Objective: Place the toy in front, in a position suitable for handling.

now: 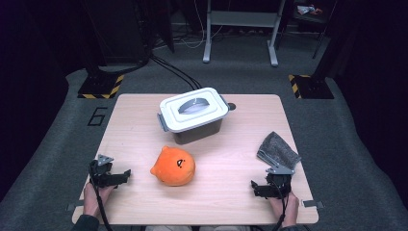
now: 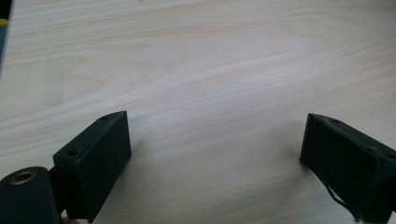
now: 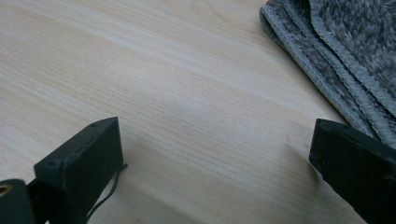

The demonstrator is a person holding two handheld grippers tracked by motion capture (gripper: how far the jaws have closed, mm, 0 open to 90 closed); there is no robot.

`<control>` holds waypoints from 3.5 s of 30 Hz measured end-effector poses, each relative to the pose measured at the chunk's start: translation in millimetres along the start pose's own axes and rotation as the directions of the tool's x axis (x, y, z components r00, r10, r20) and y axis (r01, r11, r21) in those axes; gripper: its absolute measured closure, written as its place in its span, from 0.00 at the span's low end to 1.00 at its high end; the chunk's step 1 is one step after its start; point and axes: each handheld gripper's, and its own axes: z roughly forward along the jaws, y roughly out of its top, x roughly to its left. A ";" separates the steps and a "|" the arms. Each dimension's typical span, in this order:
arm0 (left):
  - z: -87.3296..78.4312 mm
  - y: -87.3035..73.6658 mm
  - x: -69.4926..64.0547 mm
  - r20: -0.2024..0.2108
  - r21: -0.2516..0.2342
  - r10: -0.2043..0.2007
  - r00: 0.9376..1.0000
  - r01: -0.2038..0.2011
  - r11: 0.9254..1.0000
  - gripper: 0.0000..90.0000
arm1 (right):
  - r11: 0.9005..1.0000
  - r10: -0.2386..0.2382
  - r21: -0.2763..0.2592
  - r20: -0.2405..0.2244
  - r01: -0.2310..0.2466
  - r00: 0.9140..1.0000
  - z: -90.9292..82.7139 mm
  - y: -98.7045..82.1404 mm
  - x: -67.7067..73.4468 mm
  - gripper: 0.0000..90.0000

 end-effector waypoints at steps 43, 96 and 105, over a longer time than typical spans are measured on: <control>-14.2 66.7 -93.5 0.396 -0.097 0.104 0.912 -0.071 0.993 0.01 | 1.000 0.008 -0.007 0.004 -0.008 1.000 0.1 -0.6 1.0 0.02; -26.5 47.8 -147.2 0.350 -0.204 0.216 0.912 -0.151 0.967 0.76 | 1.000 0.013 0.004 -0.012 -0.013 1.000 1.2 0.3 -1.0 0.02; -31.1 50.6 -157.3 0.372 -0.223 0.226 0.900 -0.150 0.963 0.76 | 1.000 0.012 0.004 -0.012 -0.012 1.000 1.2 0.3 -1.1 0.02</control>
